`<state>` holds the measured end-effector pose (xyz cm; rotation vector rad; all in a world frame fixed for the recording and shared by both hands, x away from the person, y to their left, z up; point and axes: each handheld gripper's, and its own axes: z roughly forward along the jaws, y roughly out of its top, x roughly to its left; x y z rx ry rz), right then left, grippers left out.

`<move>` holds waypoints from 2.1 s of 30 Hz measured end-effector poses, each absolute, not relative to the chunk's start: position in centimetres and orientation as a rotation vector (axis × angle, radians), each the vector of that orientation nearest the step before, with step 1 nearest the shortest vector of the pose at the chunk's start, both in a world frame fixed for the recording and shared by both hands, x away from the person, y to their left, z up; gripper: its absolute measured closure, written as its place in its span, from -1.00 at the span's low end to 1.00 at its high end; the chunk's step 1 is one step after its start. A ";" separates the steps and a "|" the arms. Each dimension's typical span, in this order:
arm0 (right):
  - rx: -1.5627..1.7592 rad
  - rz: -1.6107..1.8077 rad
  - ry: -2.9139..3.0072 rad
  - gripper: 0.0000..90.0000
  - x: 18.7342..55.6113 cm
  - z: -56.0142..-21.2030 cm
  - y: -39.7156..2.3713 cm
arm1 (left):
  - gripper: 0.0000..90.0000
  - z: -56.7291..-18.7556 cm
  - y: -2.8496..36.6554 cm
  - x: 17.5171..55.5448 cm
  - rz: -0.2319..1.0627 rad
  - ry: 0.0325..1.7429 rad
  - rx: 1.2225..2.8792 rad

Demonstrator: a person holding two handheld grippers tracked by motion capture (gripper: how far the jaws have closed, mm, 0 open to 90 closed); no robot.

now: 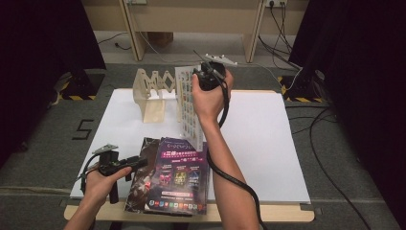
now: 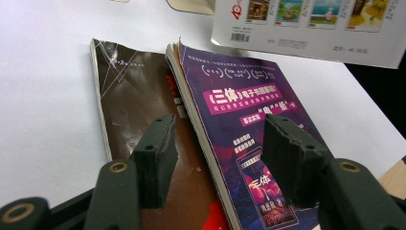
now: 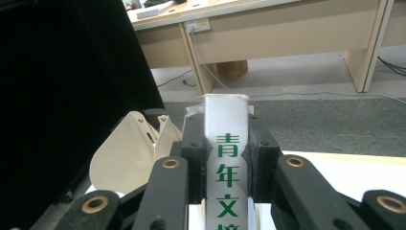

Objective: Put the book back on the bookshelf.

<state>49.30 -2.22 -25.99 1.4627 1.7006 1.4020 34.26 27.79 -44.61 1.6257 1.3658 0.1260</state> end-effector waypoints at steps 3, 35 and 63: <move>1.464 1.398 1.694 0.65 49.8 -25.9 -1.8 | -0.01 -44.7 27.8 34.3 0.121 1.369 1.627; 1.404 1.365 1.611 0.65 53.9 -26.1 1.3 | -0.01 -45.1 27.8 34.3 0.094 1.362 1.628; 1.131 1.401 1.624 0.64 48.7 -30.4 1.1 | -0.01 -45.9 27.5 34.4 0.076 1.369 1.638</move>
